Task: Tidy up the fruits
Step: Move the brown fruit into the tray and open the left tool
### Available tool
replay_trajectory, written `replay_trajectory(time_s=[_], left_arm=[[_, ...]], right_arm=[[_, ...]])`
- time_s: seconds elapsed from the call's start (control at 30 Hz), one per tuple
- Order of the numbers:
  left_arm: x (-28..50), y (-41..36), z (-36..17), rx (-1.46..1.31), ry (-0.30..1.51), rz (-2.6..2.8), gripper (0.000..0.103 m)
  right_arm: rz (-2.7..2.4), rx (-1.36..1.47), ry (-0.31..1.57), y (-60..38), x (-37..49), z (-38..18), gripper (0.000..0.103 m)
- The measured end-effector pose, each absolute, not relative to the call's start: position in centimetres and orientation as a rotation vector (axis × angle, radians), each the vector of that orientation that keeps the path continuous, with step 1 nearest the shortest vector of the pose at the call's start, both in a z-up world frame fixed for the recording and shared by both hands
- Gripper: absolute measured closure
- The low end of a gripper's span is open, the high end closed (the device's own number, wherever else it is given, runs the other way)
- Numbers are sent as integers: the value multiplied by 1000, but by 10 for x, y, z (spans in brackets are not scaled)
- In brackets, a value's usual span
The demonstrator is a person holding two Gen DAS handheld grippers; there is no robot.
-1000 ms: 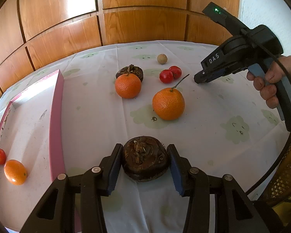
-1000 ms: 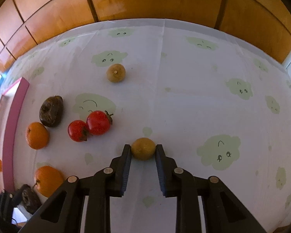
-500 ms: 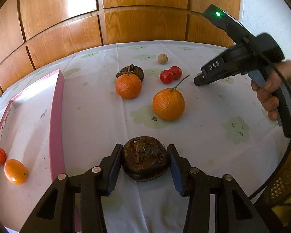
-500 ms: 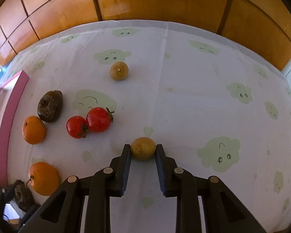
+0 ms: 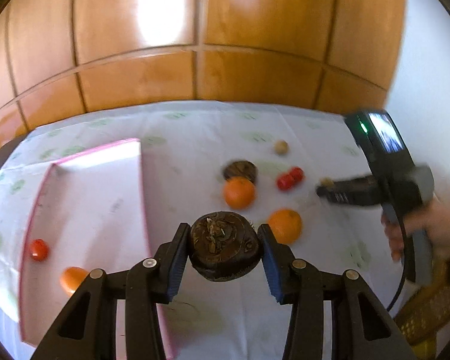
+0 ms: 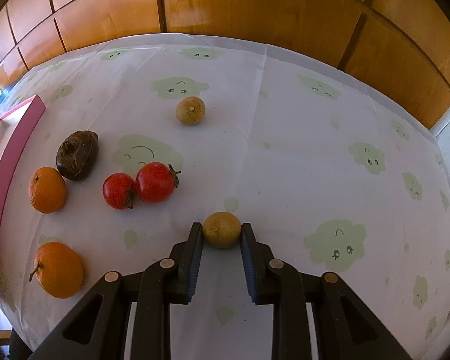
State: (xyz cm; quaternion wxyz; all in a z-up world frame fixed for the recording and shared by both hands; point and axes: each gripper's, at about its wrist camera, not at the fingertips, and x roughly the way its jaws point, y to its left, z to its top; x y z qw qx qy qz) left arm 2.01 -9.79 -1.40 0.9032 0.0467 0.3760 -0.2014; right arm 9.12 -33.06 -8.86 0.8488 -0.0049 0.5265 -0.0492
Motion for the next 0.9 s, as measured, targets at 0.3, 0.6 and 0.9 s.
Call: replay_trajectory(time_s=[0.3, 0.6, 0.9], left_arm=[[35, -68, -3, 58, 767, -294, 57], [60, -40, -6, 38, 781, -214, 57], [131, 5, -21, 45, 816, -66, 57]], right_arm=[[-108, -28, 1102, -329, 90, -89, 78], [-117, -44, 1100, -325, 90, -88, 78], [-122, -56, 1102, -323, 90, -86, 78]])
